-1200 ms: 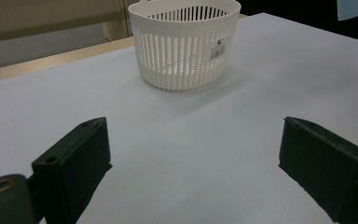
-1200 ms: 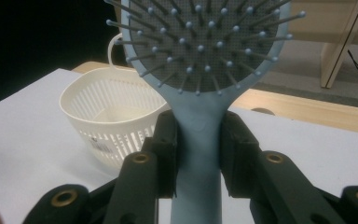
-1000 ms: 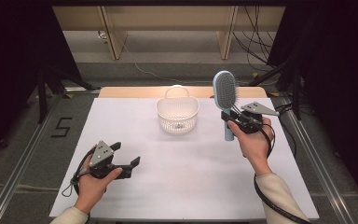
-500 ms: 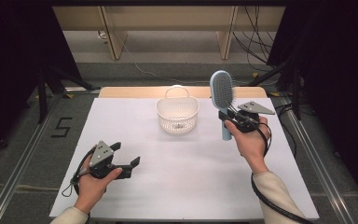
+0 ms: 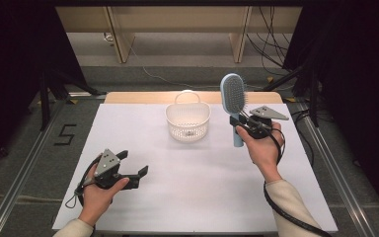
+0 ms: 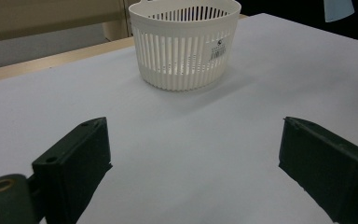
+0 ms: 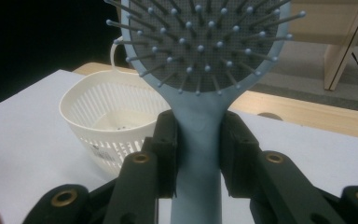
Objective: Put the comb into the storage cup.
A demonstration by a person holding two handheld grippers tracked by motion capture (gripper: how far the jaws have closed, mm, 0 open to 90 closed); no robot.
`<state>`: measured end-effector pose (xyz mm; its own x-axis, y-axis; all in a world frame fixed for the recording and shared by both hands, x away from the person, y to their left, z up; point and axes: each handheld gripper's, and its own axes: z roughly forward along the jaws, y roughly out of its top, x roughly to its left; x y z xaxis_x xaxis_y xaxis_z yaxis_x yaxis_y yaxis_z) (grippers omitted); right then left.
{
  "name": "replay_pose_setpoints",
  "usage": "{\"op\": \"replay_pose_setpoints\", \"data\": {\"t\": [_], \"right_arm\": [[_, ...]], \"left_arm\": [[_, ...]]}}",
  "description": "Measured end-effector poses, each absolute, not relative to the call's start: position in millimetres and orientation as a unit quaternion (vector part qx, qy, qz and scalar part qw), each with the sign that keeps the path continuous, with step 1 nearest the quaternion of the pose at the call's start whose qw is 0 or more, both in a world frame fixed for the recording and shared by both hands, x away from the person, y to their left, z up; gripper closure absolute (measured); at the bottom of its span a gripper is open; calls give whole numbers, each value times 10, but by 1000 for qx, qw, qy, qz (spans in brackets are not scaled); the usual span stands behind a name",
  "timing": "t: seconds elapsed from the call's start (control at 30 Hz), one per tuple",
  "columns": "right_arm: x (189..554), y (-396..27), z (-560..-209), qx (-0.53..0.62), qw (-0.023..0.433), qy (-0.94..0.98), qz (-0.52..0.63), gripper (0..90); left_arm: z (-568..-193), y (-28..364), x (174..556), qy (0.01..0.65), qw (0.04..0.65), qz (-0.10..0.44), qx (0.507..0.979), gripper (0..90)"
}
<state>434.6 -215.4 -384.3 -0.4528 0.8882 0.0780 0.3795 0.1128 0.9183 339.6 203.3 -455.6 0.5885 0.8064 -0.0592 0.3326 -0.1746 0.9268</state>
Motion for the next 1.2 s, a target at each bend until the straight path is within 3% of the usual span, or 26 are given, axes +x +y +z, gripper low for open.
{"op": "replay_pose_setpoints", "data": {"t": [1.2], "right_arm": [[4430, -2100, -3856, 452, 267, 695, 491, 705]], "left_arm": [[-4554, 2036, 3393, 390, 511, 233, 730, 85]]}}
